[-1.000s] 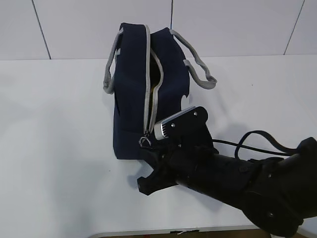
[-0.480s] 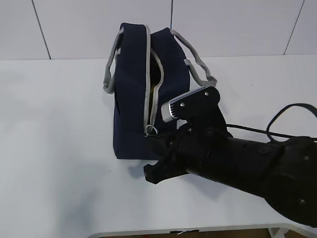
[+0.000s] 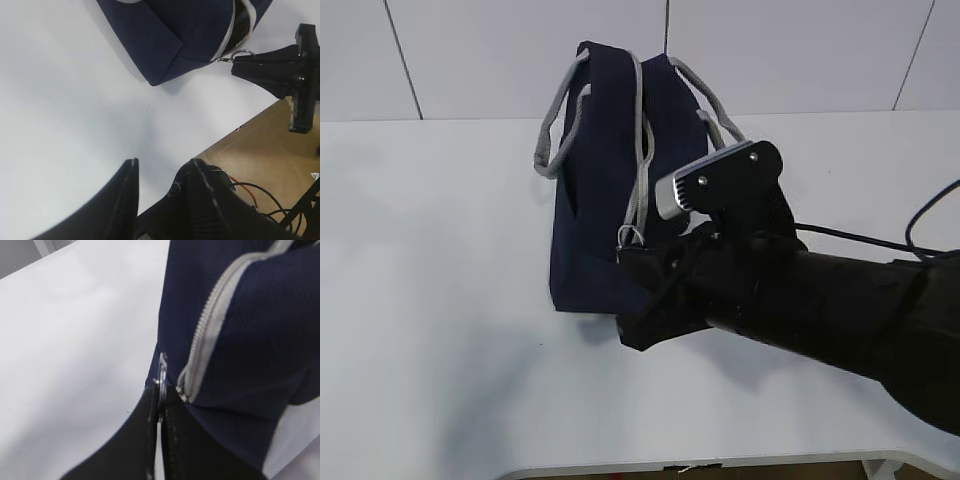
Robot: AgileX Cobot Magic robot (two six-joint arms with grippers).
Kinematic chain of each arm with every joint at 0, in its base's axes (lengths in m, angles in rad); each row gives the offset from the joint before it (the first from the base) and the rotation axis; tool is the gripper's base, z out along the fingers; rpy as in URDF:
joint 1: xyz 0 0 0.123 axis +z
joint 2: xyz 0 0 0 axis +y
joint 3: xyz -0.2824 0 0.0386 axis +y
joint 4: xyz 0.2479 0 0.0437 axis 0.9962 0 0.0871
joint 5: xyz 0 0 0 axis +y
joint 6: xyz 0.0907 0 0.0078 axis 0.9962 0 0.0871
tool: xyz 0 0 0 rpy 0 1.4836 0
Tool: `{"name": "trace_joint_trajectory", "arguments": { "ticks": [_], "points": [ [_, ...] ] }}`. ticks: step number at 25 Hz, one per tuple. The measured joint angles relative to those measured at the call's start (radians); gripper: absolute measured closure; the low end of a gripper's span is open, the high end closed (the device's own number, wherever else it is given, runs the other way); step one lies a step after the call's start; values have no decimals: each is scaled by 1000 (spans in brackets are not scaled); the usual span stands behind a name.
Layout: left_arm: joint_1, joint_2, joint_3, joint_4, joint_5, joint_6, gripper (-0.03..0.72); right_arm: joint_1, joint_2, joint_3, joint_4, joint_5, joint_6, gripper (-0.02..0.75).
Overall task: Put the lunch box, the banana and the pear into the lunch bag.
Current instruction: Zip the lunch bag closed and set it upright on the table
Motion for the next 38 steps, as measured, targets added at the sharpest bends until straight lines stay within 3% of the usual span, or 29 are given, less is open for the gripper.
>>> {"name": "trace_joint_trajectory", "arguments": {
  "ticks": [25,31,38],
  "points": [
    [0,278,0,2,-15,146,447,0,-14,-335,-125,402,-19,720],
    [0,369,2,2,-79,204,361,0,-14,-409,-128,532,-19,720],
    [0,383,163,-93,-265,362,338,0,-14,-479,-128,681,-19,720]
  ]
}}
